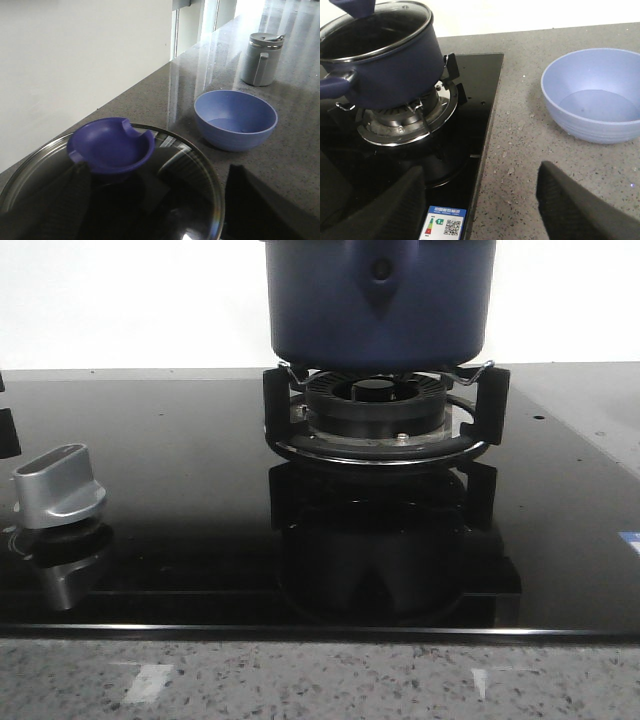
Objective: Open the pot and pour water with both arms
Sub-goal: 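Grasp the purple lid knob with the left gripper and lift the lid, then hold the glass lid raised above the saucepan with the left gripper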
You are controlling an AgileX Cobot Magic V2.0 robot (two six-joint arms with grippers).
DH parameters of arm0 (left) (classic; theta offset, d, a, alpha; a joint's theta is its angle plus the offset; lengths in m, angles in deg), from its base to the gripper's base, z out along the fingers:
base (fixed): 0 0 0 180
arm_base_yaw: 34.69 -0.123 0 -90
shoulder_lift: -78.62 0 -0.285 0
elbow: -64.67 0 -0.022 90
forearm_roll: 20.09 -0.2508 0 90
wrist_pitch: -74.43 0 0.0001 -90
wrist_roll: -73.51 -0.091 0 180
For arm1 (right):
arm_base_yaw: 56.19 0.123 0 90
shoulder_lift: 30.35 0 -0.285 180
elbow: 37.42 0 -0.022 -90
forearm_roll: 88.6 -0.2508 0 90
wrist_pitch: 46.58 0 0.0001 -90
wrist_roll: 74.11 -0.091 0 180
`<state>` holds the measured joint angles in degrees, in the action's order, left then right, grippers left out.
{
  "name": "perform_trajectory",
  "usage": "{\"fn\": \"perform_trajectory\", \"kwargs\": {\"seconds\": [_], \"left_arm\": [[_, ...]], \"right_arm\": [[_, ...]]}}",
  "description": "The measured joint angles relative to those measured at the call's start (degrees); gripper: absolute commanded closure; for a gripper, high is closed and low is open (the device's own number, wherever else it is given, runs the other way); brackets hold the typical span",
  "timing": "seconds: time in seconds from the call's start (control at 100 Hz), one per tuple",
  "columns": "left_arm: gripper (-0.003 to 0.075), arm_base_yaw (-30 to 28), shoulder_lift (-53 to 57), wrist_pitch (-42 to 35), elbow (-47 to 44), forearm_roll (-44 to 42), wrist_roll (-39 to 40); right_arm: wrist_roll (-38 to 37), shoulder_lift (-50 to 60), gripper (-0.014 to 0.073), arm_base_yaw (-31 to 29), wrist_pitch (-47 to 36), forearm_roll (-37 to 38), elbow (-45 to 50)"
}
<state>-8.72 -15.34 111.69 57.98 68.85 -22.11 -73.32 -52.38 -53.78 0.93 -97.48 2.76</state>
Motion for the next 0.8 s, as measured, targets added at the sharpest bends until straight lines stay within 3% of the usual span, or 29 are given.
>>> {"fn": "perform_trajectory", "kwargs": {"seconds": [0.38,0.8], "left_arm": [[0.0171,0.0,-5.4,-1.7,0.0,8.2,-6.0],[0.0174,0.0,-5.4,-2.7,0.0,12.8,-9.5]], "right_arm": [[0.0,0.0,0.0158,0.0,1.7,0.0,0.0],[0.0,0.0,0.0158,0.0,2.2,0.0,0.0]]}}
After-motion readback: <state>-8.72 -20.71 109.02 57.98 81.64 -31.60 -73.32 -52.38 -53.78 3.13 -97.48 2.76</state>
